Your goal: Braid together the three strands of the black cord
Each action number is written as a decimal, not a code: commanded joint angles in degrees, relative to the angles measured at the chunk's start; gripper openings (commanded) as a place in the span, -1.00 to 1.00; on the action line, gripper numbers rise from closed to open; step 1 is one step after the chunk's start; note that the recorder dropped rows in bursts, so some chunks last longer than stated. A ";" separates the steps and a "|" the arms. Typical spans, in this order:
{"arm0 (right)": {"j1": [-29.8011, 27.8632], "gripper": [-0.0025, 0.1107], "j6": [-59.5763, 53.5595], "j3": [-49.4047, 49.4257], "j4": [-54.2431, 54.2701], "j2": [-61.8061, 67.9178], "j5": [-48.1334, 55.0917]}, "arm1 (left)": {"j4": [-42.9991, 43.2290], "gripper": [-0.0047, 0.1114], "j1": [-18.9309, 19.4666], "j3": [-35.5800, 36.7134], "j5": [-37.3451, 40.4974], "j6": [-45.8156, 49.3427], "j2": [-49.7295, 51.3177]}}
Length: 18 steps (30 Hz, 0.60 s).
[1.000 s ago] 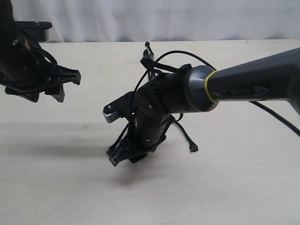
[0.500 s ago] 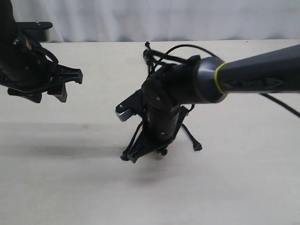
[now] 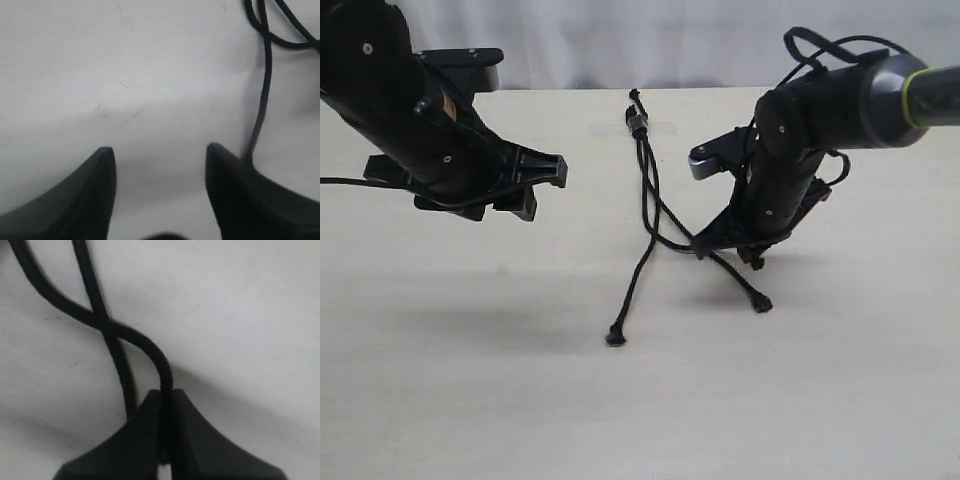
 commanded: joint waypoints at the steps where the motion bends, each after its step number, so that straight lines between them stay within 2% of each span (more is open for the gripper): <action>1: -0.33 -0.88 -3.89 0.07 4.19 3.37 -0.72 | -0.82 -0.04 -0.58 0.34 0.14 -0.36 0.64; 3: -0.33 -0.88 -10.57 0.07 12.38 3.55 1.01 | -0.95 -0.04 -0.67 0.34 0.29 -0.36 1.41; 6: -0.33 -0.88 -24.92 0.19 30.48 3.55 5.42 | -2.10 -0.04 -0.67 0.58 0.07 -0.25 4.77; 7: -0.33 -0.88 -26.07 0.19 32.42 3.55 5.97 | -2.10 -0.04 -0.70 0.72 -0.38 -0.12 5.76; 11: -0.33 -0.88 -26.35 0.19 34.86 3.55 7.18 | -2.33 -0.04 -2.40 0.86 -2.42 -0.12 11.09; 15: -0.33 -0.88 -25.83 0.19 35.16 3.69 7.01 | -2.33 -0.04 -6.16 0.86 -6.79 -0.23 18.23; 18: -0.33 -0.88 -24.13 0.19 35.16 3.83 7.40 | -6.70 -0.04 -6.91 0.86 -7.23 -0.37 22.31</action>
